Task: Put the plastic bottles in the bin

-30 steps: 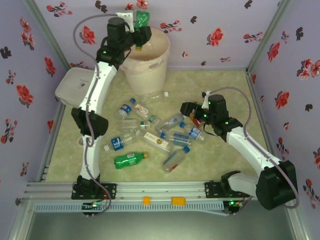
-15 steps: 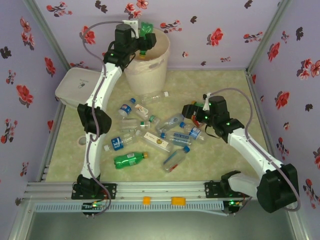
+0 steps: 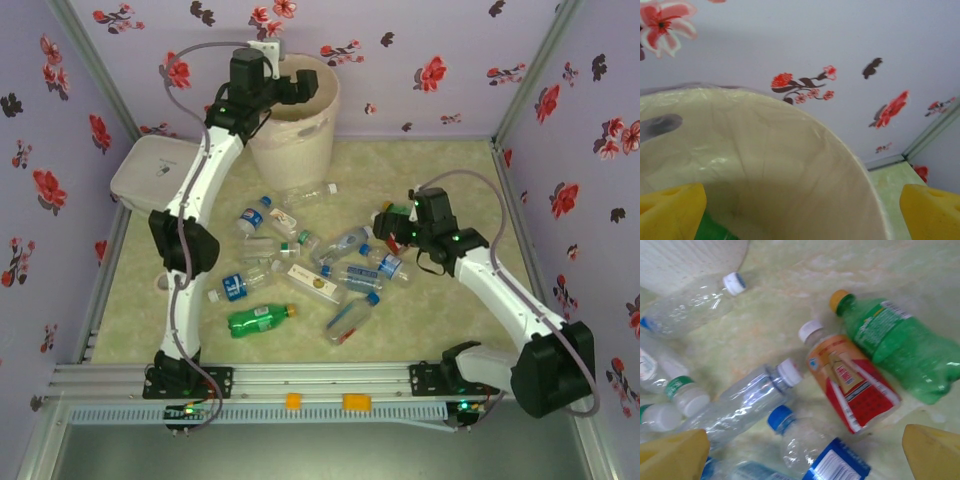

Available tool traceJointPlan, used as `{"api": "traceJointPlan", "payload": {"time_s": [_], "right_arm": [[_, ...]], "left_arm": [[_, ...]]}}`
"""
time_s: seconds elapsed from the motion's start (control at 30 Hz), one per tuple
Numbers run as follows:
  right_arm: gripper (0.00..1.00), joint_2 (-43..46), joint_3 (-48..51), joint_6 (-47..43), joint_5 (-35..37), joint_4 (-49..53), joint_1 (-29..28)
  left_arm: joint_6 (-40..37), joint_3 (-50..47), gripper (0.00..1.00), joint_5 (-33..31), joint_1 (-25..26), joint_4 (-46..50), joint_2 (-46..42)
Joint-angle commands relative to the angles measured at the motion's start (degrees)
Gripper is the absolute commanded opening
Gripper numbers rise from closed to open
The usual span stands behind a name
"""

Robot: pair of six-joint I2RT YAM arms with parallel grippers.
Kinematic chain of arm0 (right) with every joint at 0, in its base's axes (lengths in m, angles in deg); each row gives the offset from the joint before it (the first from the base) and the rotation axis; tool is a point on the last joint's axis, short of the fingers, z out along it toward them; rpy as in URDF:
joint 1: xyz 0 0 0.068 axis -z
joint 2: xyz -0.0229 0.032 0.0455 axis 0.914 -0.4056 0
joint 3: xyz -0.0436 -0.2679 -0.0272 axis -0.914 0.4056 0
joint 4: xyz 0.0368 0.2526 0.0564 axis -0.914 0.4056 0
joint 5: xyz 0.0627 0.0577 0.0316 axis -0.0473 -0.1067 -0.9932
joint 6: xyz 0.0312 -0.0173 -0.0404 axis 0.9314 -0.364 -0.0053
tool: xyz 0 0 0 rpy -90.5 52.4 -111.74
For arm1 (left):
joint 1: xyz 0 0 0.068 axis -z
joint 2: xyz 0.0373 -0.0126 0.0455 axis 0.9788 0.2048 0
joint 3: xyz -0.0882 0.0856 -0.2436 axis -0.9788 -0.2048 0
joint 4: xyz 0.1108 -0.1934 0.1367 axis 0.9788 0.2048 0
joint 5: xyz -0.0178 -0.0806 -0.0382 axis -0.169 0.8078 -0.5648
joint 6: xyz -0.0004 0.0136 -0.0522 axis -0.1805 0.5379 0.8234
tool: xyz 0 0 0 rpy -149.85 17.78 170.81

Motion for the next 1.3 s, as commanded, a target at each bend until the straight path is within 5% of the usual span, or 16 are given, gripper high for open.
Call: {"api": "traceJointPlan", "payload": {"time_s": [0.0, 0.2, 0.4, 0.67, 0.9, 1.27], "right_arm": [[1.0, -3.4, -5.0, -6.2, 6.9, 7.1, 0.3], [0.96, -11.1, -12.2, -12.3, 7.3, 11.1, 2.9], [0.83, -21.1, -21.5, -16.9, 4.4, 16.4, 5.5], [0.79, -33.1, -33.6, -21.8, 2.5, 23.8, 9.4], [0.79, -42.5, -42.5, -27.4, 5.1, 32.8, 10.1], [0.78, -48.1, -45.1, -29.3, 4.9, 34.4, 10.1]], "left_arm": [[-4.4, -5.0, 1.0, -0.1, 2.3, -0.4, -10.2], [-7.0, -28.0, 1.0, -0.1, 5.3, -7.6, -25.8], [-0.5, -56.8, 1.0, -1.7, 5.7, -20.6, -41.3], [4.5, -82.0, 1.0, -11.0, 5.7, -26.2, -54.3], [14.4, -94.7, 1.0, -15.4, 5.7, -34.7, -56.9], [19.1, -94.1, 1.0, -11.8, 5.8, -36.7, -49.0]]}}
